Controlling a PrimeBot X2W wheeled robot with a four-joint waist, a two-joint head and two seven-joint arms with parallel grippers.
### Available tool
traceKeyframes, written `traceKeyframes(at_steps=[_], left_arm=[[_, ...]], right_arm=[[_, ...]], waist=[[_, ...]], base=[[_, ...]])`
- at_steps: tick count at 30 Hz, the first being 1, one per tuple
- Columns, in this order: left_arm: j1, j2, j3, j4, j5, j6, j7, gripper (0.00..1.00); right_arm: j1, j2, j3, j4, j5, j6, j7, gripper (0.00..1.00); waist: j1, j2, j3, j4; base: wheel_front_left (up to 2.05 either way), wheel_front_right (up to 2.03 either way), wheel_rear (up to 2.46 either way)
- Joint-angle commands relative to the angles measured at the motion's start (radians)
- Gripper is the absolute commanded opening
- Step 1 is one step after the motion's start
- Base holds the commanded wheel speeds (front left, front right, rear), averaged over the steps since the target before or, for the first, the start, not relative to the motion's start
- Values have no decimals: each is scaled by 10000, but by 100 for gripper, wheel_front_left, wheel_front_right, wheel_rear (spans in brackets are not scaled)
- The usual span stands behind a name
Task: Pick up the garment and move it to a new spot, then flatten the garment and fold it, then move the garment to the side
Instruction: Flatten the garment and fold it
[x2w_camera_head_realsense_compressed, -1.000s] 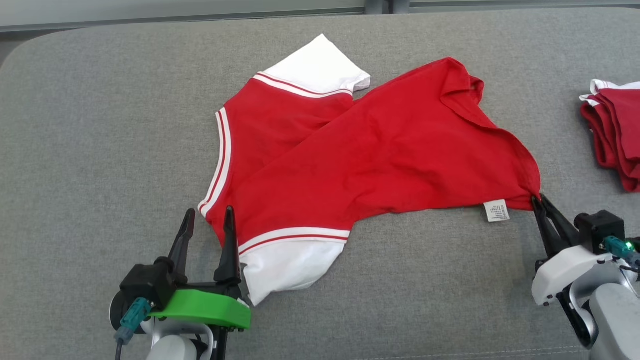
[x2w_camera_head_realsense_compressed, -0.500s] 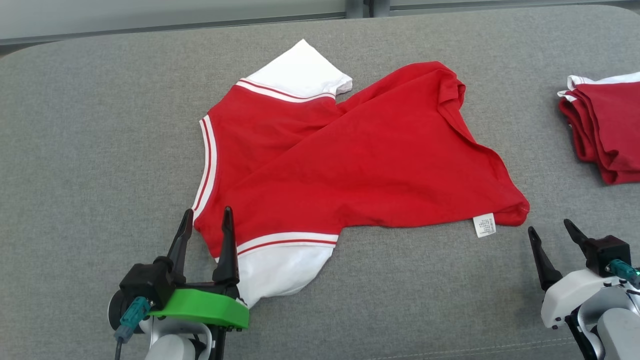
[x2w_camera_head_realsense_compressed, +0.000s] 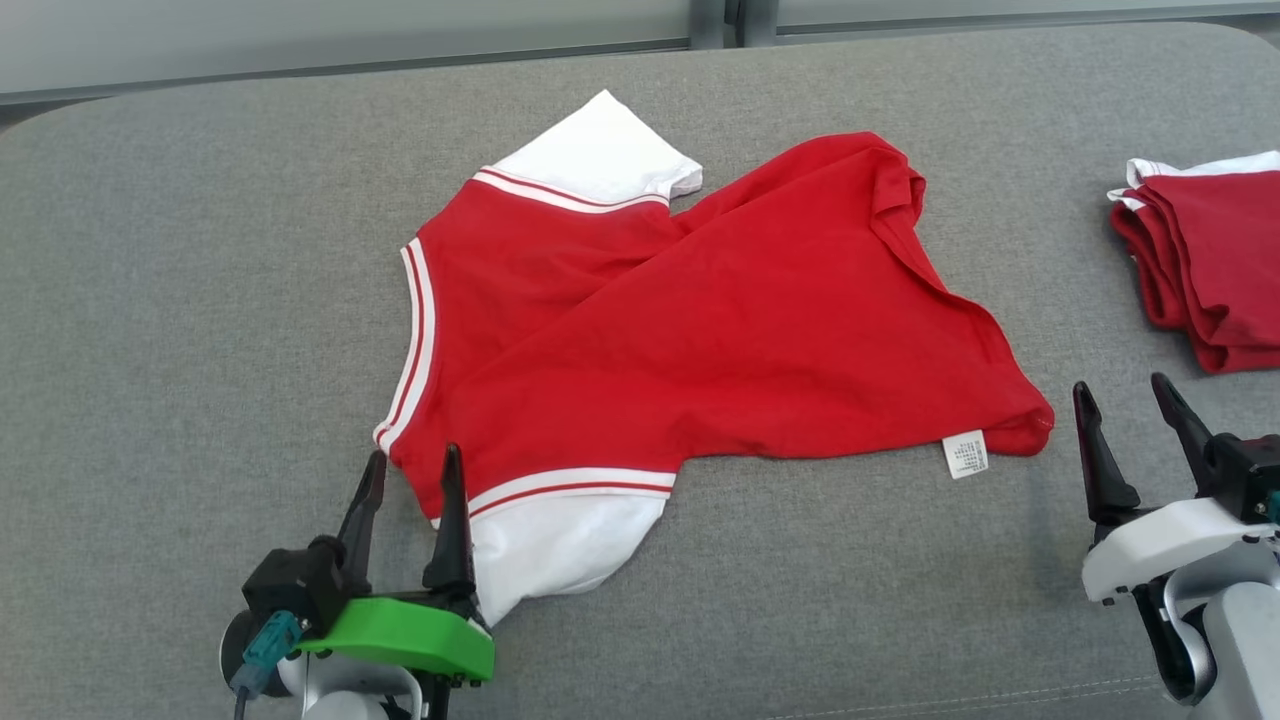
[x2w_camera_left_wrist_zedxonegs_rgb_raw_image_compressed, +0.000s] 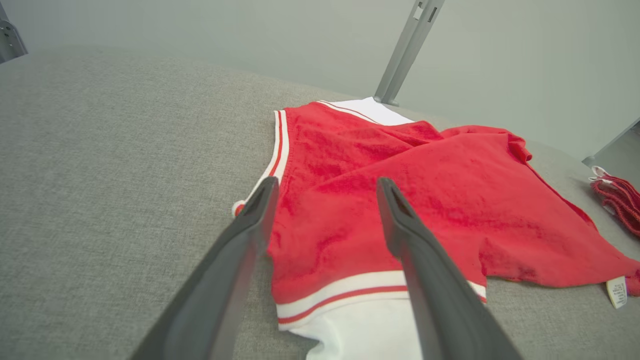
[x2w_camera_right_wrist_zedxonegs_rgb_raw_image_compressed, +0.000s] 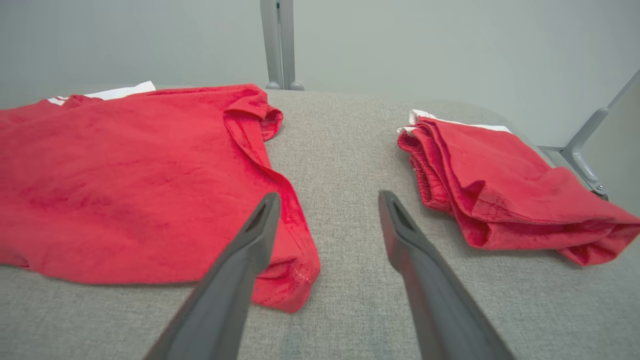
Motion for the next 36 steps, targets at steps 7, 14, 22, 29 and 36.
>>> traceKeyframes(at_steps=[7, 14, 22, 29, 36], left_arm=[[140, 27, -16, 903, -485, -106, 220, 100], [-574, 126, 78, 2371, -783, -338, 322, 100], [-1619, 229, 304, 3803, -1069, -711, 156, 92], [-2466, 456, 430, 4400, -1143, -938, 49, 0], [-3404, 819, 605, 4484, -891, -973, -20, 0]], right_arm=[[228, 310, -110, -938, -86, -6, -28, 100], [53, 353, 89, -1465, -13, -6, -28, 100], [85, 267, 95, -1758, 91, -7, -28, 100], [106, 227, -23, -1901, 93, -6, -28, 100], [-71, 296, -71, -2036, -12, -6, -28, 100]], waist=[[0, 1, 43, 75], [0, 1, 110, -114], [0, 1, 347, -439], [0, 1, 605, -574], [0, 1, 945, -607]], base=[[0, 0, 0], [0, 0, 0], [0, 0, 0], [0, 0, 0], [0, 0, 0]])
